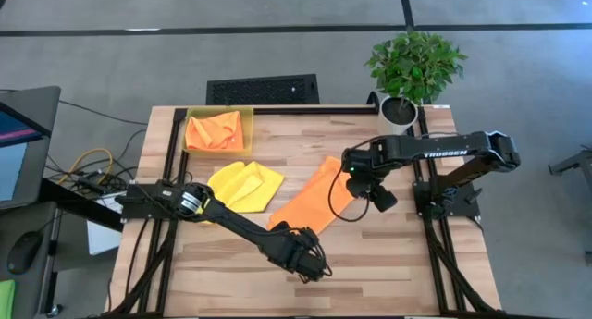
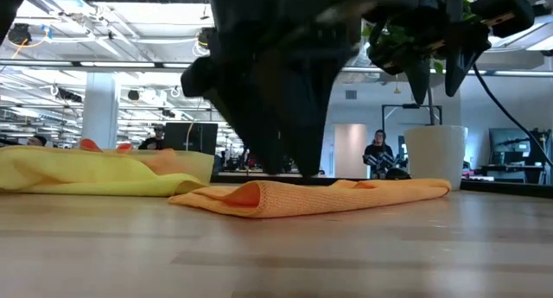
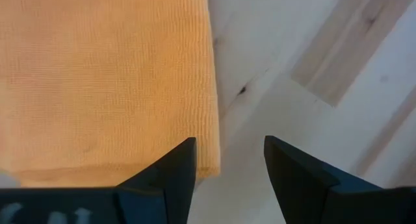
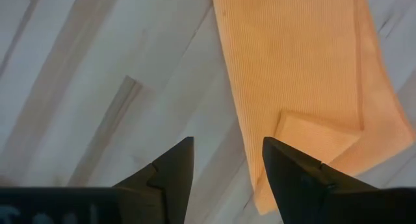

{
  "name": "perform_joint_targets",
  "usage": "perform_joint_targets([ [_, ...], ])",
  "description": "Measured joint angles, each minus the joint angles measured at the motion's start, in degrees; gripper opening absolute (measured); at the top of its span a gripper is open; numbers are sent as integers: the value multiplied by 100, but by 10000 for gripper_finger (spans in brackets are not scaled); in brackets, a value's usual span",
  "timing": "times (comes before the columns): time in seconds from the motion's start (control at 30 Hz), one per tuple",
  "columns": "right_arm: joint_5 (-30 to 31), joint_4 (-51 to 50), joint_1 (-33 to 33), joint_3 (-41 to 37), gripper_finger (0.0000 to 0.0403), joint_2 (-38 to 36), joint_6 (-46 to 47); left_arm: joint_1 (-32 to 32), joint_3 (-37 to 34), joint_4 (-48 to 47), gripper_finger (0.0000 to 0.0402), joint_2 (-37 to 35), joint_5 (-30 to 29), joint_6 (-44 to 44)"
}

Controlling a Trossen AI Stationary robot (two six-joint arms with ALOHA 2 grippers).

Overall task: Fold microfiber towels
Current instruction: Fold the orange microfiber cloth

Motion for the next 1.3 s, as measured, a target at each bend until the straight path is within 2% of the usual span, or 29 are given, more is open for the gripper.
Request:
perform_joint_targets([
  [0.23,5,-22,0,-6,205,7,149,-13,4,-526,174,237,41,30],
  [0.47,13,-47,0,-5,205,5,169,-9,23,-538,163,376,377,33],
  [0.57,15,-53,0,-5,205,-13,171,21,24,-529,126,373,467,32],
  [0.77,18,-63,0,2,205,-272,258,121,33,-594,14,358,742,89],
  [1.03,186,-25,-7,0,205,-1032,815,358,717,-1224,3,369,881,784],
  [1.3,501,-25,-7,0,205,-1755,1338,1029,1593,-1740,1,348,695,2008],
])
